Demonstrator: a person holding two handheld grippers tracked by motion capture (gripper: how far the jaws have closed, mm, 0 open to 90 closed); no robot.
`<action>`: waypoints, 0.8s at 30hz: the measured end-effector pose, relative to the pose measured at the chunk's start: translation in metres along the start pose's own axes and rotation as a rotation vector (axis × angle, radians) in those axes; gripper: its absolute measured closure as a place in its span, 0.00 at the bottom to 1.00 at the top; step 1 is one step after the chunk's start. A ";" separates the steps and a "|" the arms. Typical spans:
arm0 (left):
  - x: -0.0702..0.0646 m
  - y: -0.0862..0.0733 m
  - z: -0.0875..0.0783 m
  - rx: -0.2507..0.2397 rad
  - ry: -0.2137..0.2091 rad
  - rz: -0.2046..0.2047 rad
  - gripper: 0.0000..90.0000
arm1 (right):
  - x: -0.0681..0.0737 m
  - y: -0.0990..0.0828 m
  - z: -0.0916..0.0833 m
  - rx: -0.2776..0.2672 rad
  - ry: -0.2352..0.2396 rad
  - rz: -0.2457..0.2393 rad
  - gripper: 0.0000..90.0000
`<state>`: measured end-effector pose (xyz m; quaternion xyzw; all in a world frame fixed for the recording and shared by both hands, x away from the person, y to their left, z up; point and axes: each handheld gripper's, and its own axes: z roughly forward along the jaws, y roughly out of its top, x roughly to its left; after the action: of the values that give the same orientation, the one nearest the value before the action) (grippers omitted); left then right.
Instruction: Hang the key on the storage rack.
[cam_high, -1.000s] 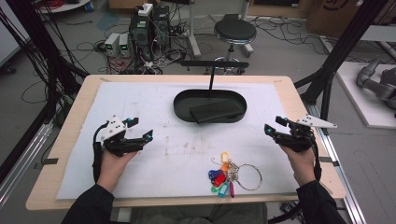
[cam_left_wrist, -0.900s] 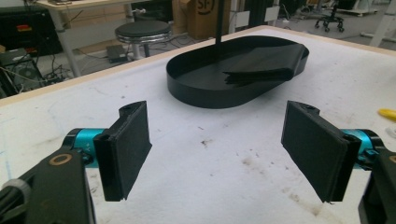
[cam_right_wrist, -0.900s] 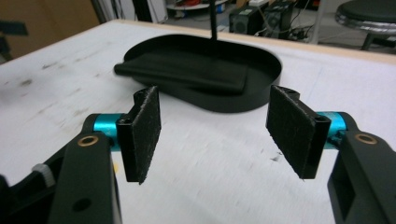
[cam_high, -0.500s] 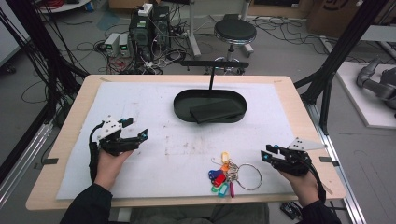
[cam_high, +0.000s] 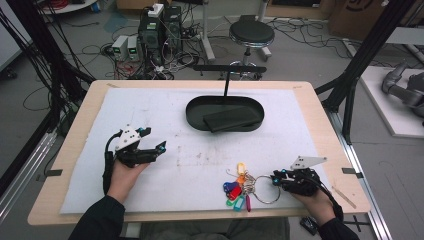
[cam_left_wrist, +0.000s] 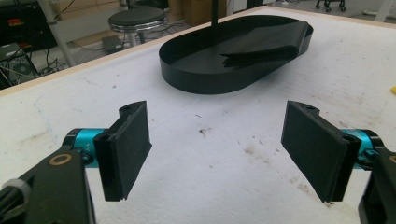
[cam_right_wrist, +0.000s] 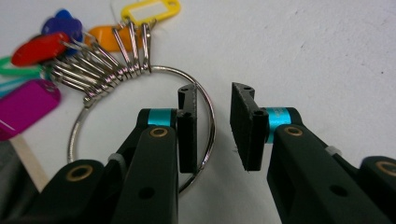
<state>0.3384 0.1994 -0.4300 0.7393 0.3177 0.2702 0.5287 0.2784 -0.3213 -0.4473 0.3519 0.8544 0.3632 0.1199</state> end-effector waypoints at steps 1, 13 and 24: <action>0.000 0.000 0.000 0.000 0.001 -0.002 0.26 | 0.001 0.000 0.002 0.006 -0.006 -0.008 0.81; -0.004 -0.001 0.000 0.015 0.008 0.012 0.26 | 0.000 0.002 0.006 0.020 -0.005 -0.025 0.97; -0.005 -0.002 -0.003 0.011 0.011 0.013 0.26 | -0.009 0.021 -0.011 -0.186 -0.074 0.045 0.98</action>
<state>0.3325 0.1982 -0.4312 0.7427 0.3174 0.2760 0.5211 0.2900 -0.3232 -0.4250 0.3715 0.8039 0.4301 0.1752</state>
